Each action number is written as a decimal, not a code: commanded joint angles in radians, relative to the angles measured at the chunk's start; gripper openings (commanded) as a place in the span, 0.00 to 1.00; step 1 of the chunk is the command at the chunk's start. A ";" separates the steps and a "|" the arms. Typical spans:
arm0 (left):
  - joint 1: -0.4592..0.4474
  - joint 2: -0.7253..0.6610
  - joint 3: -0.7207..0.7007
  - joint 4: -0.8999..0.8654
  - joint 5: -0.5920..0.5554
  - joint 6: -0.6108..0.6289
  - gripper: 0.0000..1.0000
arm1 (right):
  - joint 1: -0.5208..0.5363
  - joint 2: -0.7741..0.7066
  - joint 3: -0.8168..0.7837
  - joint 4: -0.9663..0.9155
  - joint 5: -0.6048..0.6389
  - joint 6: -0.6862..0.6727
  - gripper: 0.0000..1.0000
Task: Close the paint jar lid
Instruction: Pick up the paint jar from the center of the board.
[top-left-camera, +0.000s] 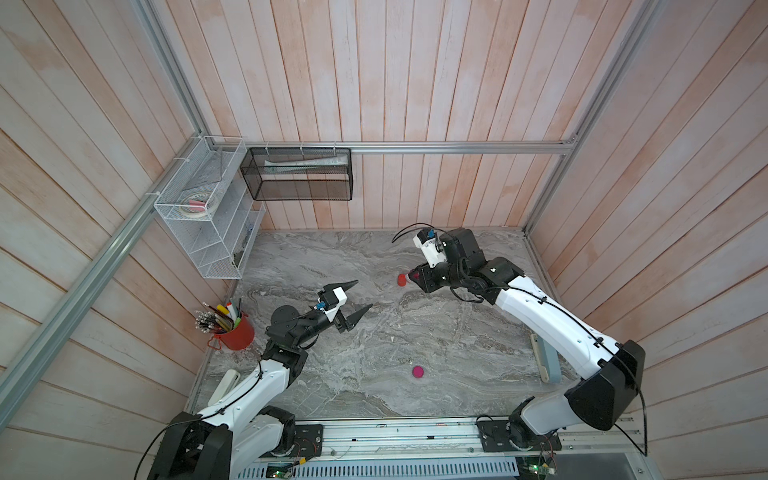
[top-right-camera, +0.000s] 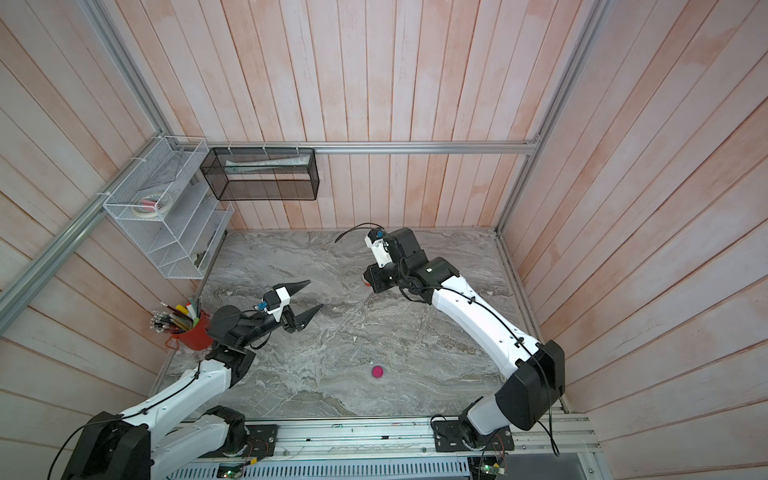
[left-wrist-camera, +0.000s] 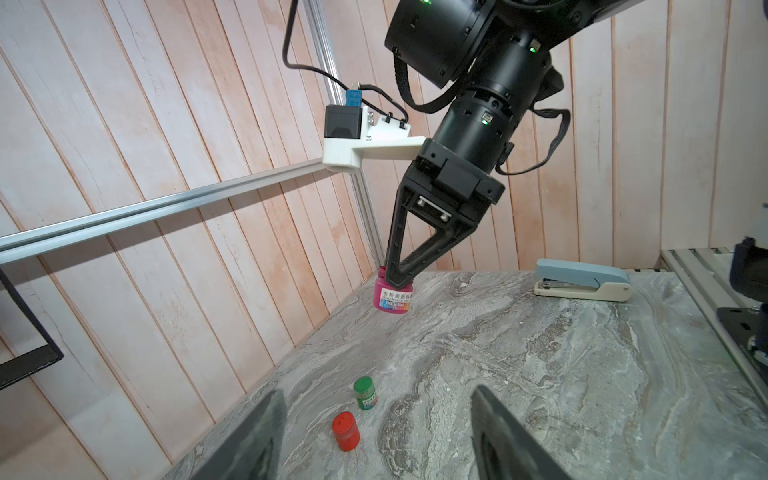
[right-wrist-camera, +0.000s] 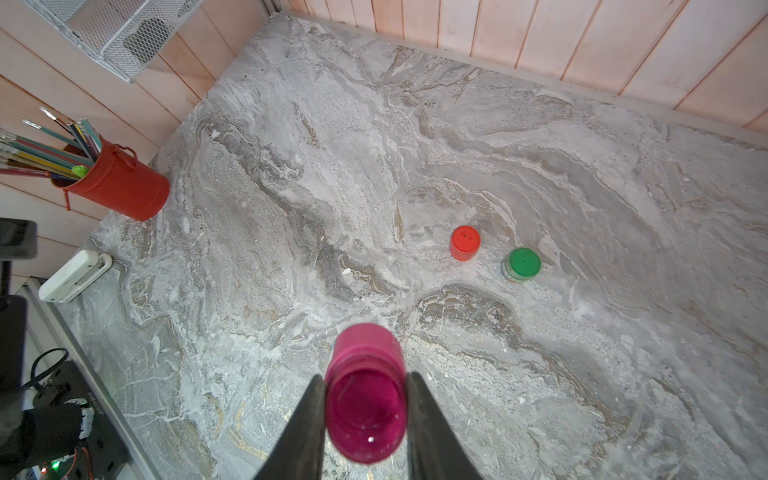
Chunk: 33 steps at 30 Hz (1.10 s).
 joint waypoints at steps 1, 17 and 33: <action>-0.017 0.021 -0.007 0.041 0.044 0.023 0.70 | 0.020 0.024 0.040 0.003 -0.038 -0.021 0.32; -0.064 0.106 0.074 -0.081 -0.177 0.074 0.60 | 0.149 0.112 0.159 0.011 -0.079 -0.016 0.32; -0.067 0.098 0.089 -0.117 -0.206 0.098 0.57 | 0.207 0.167 0.231 -0.008 -0.092 -0.013 0.31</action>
